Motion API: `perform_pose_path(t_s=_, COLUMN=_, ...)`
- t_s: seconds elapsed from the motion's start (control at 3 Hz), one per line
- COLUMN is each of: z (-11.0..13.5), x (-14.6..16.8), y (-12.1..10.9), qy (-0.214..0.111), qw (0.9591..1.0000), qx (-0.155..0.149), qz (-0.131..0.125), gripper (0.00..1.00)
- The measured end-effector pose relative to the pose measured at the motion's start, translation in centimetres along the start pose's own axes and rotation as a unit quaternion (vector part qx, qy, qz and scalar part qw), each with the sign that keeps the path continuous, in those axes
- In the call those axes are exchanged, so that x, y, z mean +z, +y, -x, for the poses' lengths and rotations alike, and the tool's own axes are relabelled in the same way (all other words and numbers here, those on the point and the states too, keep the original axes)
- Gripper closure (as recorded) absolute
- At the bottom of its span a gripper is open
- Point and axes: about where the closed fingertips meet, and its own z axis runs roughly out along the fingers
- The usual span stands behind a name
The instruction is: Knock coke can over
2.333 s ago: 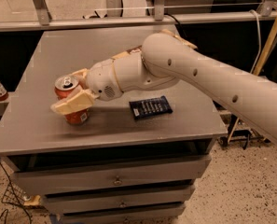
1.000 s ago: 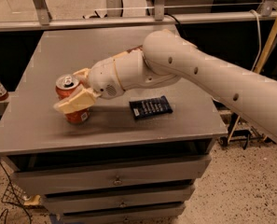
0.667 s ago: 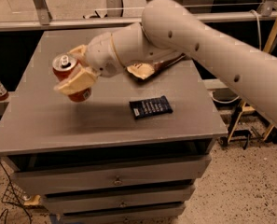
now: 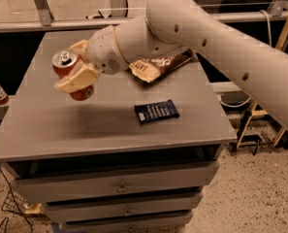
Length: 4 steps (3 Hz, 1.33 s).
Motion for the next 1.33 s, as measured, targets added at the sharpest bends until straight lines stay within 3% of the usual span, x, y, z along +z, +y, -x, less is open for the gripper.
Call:
perform_pose_path(t_s=0.33, z=0.6, x=-0.4, y=-0.2, qy=0.025, qw=0.9996, qx=-0.012, qz=0.006, gripper=1.00)
perform_pose_path(t_s=0.67, z=1.0, x=-1.9, y=-2.9, qy=0.129, qw=0.9908, qx=-0.035, qz=0.024, gripper=1.00)
perform_pose_path(t_s=1.0, z=-2.1, x=-1.4, y=-6.2, qy=0.272, qw=0.9584, qx=-0.060, qz=0.064, gripper=1.00)
perform_pose_path(t_s=1.33, z=-4.7, x=0.7, y=-5.0, qy=0.358, qw=0.9198, qx=-0.075, qz=0.141, gripper=1.00)
